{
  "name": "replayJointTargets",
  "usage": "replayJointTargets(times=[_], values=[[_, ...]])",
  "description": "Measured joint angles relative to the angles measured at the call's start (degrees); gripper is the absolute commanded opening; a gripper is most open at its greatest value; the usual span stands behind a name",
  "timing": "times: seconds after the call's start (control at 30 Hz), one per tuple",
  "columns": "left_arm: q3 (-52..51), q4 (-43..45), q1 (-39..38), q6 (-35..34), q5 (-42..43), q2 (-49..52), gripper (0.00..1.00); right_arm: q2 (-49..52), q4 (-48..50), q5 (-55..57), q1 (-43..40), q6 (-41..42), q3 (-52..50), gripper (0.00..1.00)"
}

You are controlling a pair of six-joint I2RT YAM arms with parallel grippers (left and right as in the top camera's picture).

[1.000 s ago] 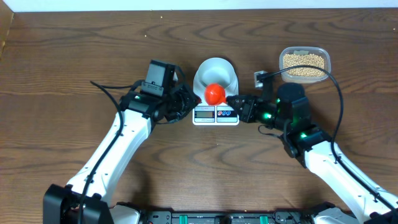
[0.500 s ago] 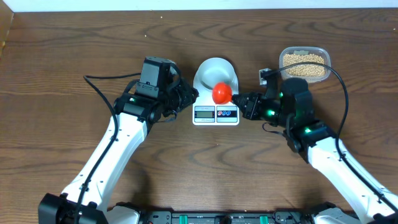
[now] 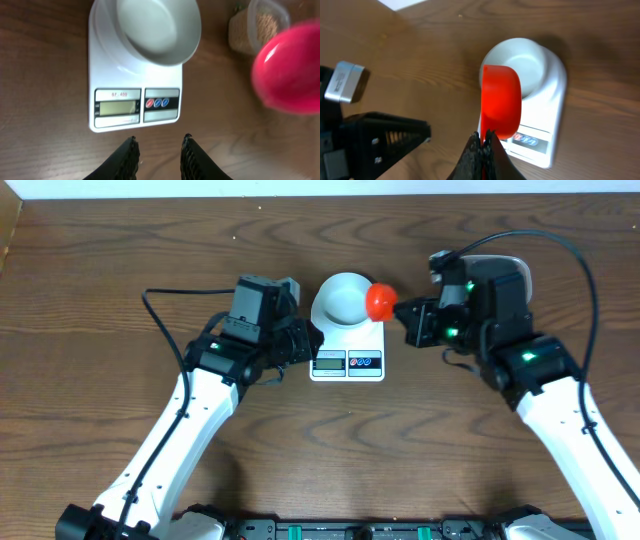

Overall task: Scoop item into bowl and weigh 50g on scale
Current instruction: 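Carry the red scoop with the right gripper to the soybean tub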

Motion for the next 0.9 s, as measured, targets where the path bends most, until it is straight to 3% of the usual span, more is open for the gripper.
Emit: replayJointTargets(times=[0.27, 0.4, 0.53, 0.77, 0.9], values=[[2.51, -3.13, -4.35, 4.07, -3.87, 0.00, 0.30, 0.00, -9.53, 2.16, -6.54, -6.10, 6.62, 0.01], [2.56, -2.93, -6.08, 4.66, -4.55, -0.02, 0.22, 0.00, -11.23, 4.39, -10.01, -7.98, 8.00, 0.01], [2.56, -0.81, -7.39, 5.31, -4.68, 0.00, 0.21, 0.00, -11.54, 7.37, -12.90, -10.14, 8.02, 0.01], [2.56, 1.40, -8.04, 5.33, -4.68, 1.46, 0.23, 0.00, -12.48, 9.09, -15.34, -14.40, 8.04, 0.01], [2.56, 2.08, -8.41, 5.38, -4.70, 3.74, 0.32, 0.00, -12.48, 9.46, -16.96, -16.72, 8.04, 0.01]])
